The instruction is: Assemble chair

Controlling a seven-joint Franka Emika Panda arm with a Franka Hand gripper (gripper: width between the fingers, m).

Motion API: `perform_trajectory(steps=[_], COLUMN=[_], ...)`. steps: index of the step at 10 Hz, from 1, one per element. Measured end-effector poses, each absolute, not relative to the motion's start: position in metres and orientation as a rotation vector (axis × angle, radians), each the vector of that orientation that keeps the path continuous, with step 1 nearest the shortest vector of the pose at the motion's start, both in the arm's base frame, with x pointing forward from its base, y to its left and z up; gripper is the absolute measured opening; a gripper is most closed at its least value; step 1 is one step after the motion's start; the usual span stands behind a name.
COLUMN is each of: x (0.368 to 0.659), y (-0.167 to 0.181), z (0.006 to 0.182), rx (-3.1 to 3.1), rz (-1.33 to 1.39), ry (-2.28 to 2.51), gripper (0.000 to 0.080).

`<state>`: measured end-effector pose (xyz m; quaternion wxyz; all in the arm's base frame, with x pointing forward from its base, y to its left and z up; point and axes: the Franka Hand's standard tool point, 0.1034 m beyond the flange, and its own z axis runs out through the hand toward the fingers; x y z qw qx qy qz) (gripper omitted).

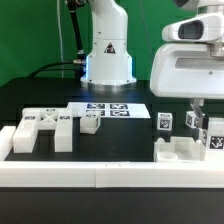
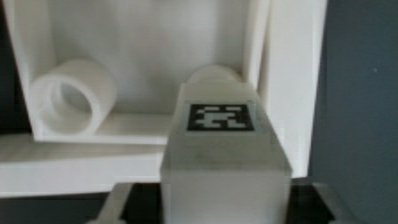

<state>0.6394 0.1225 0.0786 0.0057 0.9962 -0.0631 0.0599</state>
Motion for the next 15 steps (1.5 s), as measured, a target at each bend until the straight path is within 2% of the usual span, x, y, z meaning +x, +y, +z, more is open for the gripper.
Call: perform_trajectory(steps=[5, 8, 9, 10, 13, 15], x=[0.637, 0.637, 0.639, 0.639, 0.624, 0.615], y=[0.109, 0.105, 0.106, 0.106, 0.088, 0.085], z=[0.079, 0.080, 0.084, 0.090, 0.115, 0.116], rx=[3.046, 3.031, 3.043, 3.058, 3.104, 3.102], rz=[0.177, 0.179, 0.182, 0.177, 0.177, 0.164], ry=[-0.687, -0.717, -0.665, -0.591, -0.391, -0.413], gripper=[0.0290, 0.0300, 0.0470, 0.0604, 0.0647, 0.0647])
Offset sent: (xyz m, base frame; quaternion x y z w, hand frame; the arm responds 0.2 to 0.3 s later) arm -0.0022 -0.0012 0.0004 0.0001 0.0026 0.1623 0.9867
